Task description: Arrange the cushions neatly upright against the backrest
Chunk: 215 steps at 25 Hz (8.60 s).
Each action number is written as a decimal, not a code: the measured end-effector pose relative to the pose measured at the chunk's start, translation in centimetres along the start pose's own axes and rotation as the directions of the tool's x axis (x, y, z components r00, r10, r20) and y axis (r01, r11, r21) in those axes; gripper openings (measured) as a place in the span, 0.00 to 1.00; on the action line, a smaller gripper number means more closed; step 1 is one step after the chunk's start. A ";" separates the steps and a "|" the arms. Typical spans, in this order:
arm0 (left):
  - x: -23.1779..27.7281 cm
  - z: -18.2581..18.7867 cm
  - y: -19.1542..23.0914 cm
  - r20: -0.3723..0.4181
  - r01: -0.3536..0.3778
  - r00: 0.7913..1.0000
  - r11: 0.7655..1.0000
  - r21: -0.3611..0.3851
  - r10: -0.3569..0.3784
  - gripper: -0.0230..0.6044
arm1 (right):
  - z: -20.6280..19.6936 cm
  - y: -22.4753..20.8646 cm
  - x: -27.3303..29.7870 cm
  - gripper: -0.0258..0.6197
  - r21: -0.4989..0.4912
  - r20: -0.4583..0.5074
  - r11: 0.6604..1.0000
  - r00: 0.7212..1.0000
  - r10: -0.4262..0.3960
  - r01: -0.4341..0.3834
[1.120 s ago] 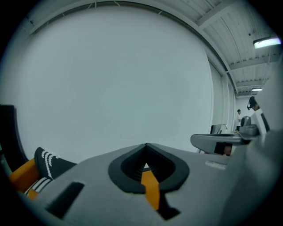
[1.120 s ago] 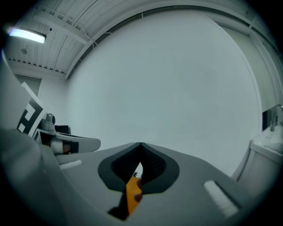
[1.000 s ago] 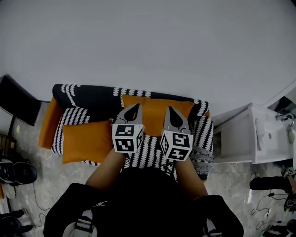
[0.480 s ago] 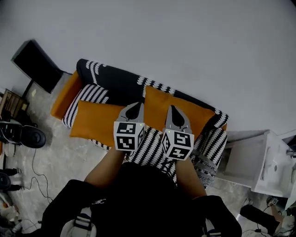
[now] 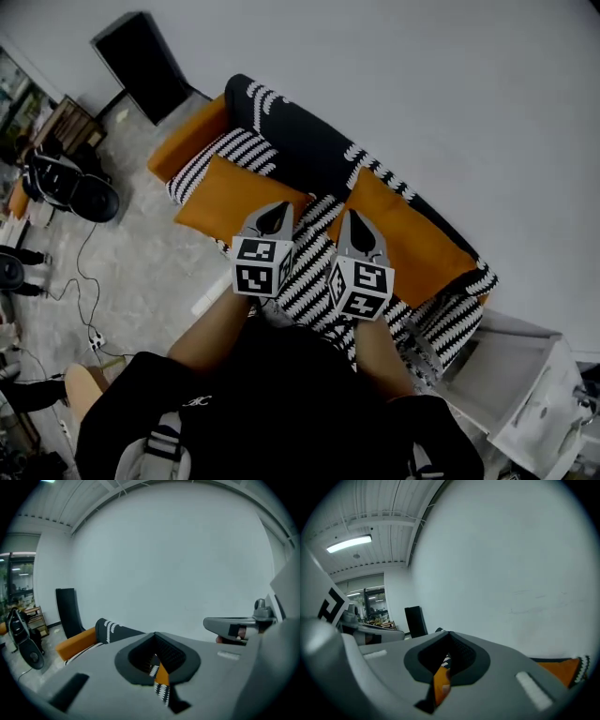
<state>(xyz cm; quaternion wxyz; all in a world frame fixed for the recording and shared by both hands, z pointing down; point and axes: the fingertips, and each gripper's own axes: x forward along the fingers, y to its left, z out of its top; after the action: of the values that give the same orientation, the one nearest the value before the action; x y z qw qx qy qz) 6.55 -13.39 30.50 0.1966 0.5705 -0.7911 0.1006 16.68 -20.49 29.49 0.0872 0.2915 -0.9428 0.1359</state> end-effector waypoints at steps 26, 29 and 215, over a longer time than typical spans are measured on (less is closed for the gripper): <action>-16.6 -9.7 41.4 -0.019 -0.139 0.990 0.954 -0.264 0.139 0.05 | -7.2 40.4 13.8 0.05 -0.122 -0.154 0.976 0.975 0.159 -0.179; -17.0 -10.6 43.5 -0.031 -0.136 0.991 0.949 -0.283 0.132 0.05 | -8.0 41.2 14.6 0.05 -0.133 -0.176 0.980 0.977 0.123 -0.148; 39.6 2.8 39.8 -0.282 0.471 0.865 0.866 0.166 -0.416 0.05 | -8.2 8.8 37.0 0.05 0.149 -0.229 0.733 0.745 -0.627 0.663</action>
<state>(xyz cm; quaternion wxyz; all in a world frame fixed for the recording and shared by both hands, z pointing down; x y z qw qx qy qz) -42.28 -35.59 47.40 0.2402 0.7405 -0.5914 0.2101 -17.78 -30.44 44.51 0.1730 0.5967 -0.7508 0.2244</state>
